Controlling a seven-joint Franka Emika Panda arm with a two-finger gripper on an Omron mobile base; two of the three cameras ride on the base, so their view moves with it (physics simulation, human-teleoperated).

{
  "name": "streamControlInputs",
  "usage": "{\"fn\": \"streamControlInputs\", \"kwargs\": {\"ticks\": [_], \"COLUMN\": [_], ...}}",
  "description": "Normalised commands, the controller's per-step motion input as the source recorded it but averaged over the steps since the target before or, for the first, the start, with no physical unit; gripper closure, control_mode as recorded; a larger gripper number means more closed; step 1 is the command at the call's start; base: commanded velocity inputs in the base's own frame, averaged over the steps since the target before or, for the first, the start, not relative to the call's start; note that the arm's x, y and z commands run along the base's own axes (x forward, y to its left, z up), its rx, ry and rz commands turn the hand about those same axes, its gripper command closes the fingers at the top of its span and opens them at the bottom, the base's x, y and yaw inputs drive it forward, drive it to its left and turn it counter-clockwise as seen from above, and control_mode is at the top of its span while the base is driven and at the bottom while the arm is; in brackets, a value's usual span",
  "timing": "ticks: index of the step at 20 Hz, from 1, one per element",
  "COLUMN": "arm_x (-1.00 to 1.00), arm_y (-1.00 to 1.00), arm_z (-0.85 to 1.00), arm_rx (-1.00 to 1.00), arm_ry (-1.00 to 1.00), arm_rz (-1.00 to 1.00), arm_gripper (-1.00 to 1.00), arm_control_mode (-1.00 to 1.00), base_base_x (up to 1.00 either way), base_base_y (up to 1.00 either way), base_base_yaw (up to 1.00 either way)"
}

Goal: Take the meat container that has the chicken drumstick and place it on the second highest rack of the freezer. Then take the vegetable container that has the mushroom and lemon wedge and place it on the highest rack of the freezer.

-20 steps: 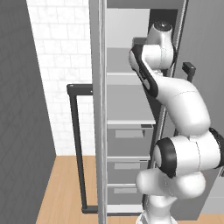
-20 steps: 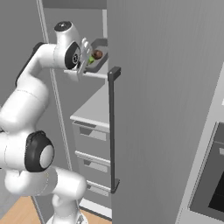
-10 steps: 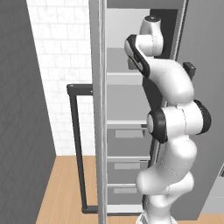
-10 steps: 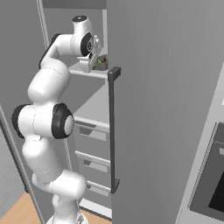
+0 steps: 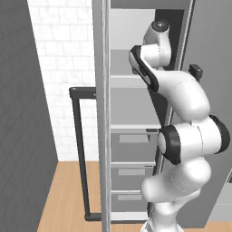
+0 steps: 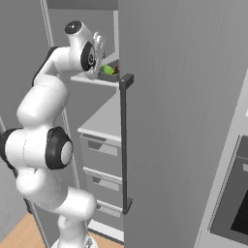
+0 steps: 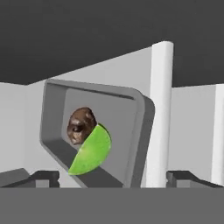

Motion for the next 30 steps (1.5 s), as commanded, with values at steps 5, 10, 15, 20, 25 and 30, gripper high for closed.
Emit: {"fn": "streamControlInputs", "kwargs": {"ticks": [5, 10, 15, 20, 25, 30], "arm_x": [-0.47, -0.91, -1.0, -1.0, -0.85, -0.8], "arm_y": [0.01, 0.13, 0.08, -0.03, -0.04, -0.11], "arm_z": [0.87, 0.57, -0.16, -0.98, -1.0, -0.9], "arm_rx": [0.0, 0.0, -0.03, 0.0, 0.0, 0.01], "arm_ry": [-0.15, 0.14, 0.25, 0.17, 0.02, 0.0], "arm_rz": [0.0, 0.0, 0.03, 0.06, 0.04, 0.06], "arm_gripper": [-1.0, -1.0, -1.0, -1.0, -1.0, -1.0], "arm_control_mode": [-1.0, -1.0, -1.0, -1.0, -1.0, -1.0], "base_base_x": [0.0, 0.0, 0.0, 0.0, 0.0, 0.0], "base_base_y": [0.0, 0.0, 0.0, 0.0, 0.0, 0.0], "base_base_yaw": [0.0, 0.0, 0.0, 0.0, 0.0, 0.0]}}
